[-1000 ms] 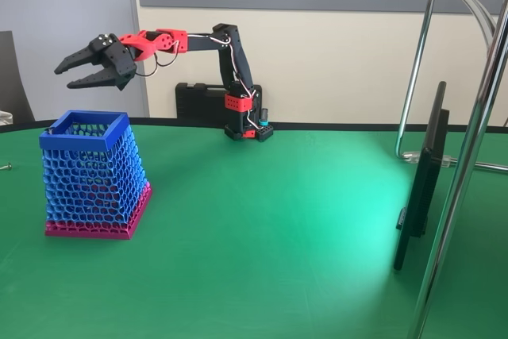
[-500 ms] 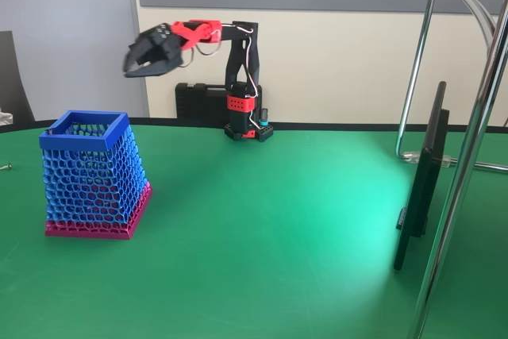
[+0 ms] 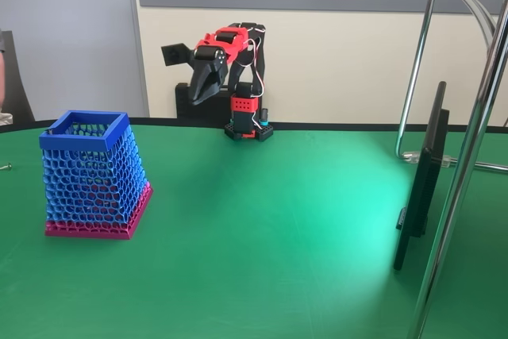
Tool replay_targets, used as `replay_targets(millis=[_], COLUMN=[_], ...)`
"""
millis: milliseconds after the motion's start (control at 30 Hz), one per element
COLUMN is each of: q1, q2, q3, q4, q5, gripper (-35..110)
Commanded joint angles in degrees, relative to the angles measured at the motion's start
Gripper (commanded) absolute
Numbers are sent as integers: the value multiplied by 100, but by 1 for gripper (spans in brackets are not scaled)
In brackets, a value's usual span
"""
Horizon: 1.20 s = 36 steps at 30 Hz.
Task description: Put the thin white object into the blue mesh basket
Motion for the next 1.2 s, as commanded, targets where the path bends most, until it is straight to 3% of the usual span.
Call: replay_targets(millis=[0, 700, 1167], q1=[-246, -694, -817], q2=[729, 4693, 6398], q3=[905, 5054, 5449], q4=[0, 439, 2118], q5=[-281, -158, 132], gripper=[0, 0, 0])
